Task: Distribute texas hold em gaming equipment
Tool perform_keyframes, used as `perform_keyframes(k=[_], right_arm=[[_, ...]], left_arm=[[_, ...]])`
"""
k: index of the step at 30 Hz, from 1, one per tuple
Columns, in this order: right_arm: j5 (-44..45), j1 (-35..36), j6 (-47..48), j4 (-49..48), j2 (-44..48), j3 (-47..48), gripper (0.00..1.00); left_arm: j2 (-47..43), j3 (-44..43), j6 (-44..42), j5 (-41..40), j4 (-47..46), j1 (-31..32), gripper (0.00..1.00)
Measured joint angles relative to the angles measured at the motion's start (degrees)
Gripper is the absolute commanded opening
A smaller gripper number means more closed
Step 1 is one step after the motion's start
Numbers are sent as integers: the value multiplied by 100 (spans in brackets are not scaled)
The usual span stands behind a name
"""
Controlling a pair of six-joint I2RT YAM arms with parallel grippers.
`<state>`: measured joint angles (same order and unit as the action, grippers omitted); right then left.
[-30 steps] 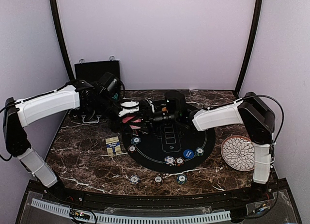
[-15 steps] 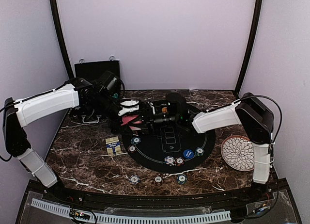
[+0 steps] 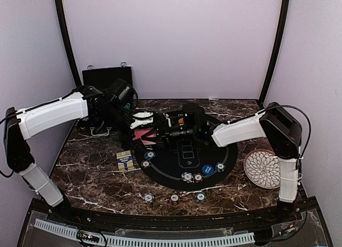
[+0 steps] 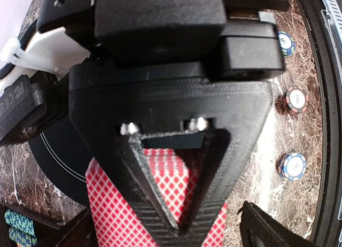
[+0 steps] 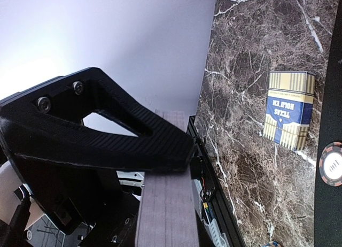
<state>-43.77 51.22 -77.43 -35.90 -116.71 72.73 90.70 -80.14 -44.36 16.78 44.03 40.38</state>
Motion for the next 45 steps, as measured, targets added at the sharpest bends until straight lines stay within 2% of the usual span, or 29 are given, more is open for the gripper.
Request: perform_keyframes(k=[4,10,16,21,24,26,29,32,34,36,37,38,39,41,45], right_arm=[[-15,0,2,0,0,0,0],[-61,0,0,-4,-44,13,0],[-96,0,20,31,-103,22,0],[-63,0,63,122,-105,57,0],[-31,-2,92,146,-105,63,0],[-20,-13,105,157,-105,66,9],[-17,-15,114,170,-105,76,16],[-22,-15,131,201,-105,94,17],[-31,-15,120,227,-107,116,10],[-50,-15,74,201,-131,133,0],[-61,-15,37,177,-149,136,0],[-68,-15,35,146,-164,138,0],[-79,-15,9,116,-173,138,0],[-105,-15,-76,39,-190,138,0],[-133,-15,-219,-201,-192,138,0]], left_arm=[[37,2,0,-83,-28,0,91],[155,-11,-4,-101,-61,0,80],[175,-17,-74,-105,-57,0,60],[175,-17,-111,-144,-59,0,53],[177,-17,-146,-166,-59,0,43],[177,-17,-155,-170,-59,0,39],[179,-17,-155,-175,-57,0,36],[179,-17,-162,-173,-57,0,34],[181,-17,-177,-173,-55,0,35],[181,-20,-177,-181,-46,-2,47],[181,-20,-175,-184,-35,-4,62],[188,-20,-175,-186,-28,-9,72],[188,-20,-173,-186,-17,-9,91],[188,-17,-208,-197,-15,-9,98],[186,11,-179,-177,-22,2,99]])
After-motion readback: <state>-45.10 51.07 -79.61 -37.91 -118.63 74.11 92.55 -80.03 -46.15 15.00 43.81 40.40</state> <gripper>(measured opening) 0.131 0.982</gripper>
